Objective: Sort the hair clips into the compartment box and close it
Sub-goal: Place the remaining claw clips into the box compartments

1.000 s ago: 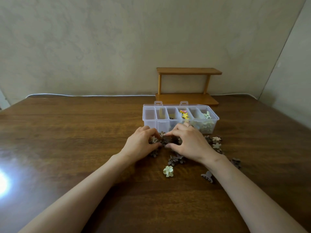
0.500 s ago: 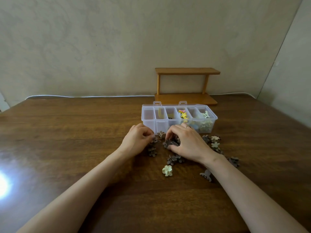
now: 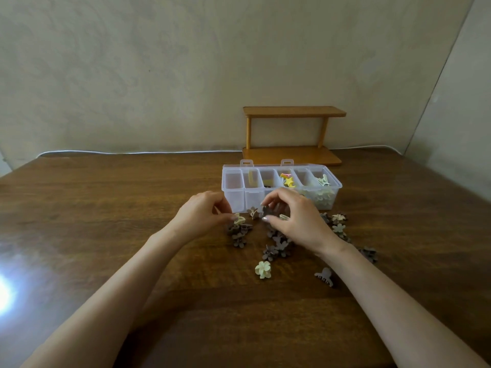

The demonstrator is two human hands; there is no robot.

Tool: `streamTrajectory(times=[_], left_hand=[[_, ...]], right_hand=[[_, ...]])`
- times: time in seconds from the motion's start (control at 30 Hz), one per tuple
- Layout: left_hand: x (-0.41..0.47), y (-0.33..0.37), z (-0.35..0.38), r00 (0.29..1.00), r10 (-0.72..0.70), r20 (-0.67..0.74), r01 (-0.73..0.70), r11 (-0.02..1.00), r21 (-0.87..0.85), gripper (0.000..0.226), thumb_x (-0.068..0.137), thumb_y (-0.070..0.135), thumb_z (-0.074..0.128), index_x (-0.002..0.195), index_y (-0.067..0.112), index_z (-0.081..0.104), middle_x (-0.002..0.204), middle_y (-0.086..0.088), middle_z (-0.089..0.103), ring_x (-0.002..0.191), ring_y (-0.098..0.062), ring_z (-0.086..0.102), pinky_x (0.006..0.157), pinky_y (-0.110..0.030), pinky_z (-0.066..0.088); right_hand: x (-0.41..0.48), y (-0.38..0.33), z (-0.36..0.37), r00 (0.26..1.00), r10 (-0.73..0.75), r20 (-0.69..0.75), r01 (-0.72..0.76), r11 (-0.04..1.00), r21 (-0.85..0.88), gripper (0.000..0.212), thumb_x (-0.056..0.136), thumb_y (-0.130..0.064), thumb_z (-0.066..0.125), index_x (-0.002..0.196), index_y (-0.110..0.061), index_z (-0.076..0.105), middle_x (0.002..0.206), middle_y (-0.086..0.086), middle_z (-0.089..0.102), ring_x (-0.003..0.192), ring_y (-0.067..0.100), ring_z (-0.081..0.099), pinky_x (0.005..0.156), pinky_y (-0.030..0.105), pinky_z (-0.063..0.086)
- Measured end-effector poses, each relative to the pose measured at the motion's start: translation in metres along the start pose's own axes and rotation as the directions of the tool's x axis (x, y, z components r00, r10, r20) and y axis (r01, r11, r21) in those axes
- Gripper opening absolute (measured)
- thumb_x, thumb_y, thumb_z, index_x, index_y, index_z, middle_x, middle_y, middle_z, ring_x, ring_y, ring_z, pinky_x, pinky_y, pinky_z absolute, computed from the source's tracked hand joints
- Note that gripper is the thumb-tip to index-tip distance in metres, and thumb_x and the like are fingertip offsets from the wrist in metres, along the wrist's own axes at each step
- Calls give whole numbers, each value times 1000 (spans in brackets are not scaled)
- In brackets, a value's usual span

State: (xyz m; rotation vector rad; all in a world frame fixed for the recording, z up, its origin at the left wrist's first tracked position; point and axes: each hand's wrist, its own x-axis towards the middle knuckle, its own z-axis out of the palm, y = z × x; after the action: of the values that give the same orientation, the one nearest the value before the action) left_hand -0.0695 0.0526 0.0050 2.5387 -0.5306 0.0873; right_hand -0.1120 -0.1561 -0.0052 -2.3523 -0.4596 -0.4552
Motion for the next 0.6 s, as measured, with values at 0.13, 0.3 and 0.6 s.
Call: streamTrajectory(times=[0.13,0.3,0.6], left_hand=[[1,-5,6,995,-37,93,32,998,55,16,78,35,70,80,23,60,91,6,61,83,-9,57,71,-27,50],[-1,-4,4,999,-13,43,11,998,63,11,82,26,67,77,22,58,88,6,57,79,-7,53,67,-21,45],[-4,-2,1,994,-55,-92,49,997,-67,7,88,22,60,83,19,55,87,3,61,81,-13,60,68,-24,49]], right_hand=[[10,-5,-5,988,64,-137,-46,990,131,19,80,-12,71,96,-16,61,91,-6,61,84,4,57,70,12,48],[42,-10,-5,973,22,-228,-15,999,34,20,81,-10,68,100,-14,63,94,-3,63,85,11,58,74,23,52],[51,2,7,967,-90,-238,46,982,-183,17,83,-11,64,99,-18,64,90,-6,58,85,8,51,75,22,47]])
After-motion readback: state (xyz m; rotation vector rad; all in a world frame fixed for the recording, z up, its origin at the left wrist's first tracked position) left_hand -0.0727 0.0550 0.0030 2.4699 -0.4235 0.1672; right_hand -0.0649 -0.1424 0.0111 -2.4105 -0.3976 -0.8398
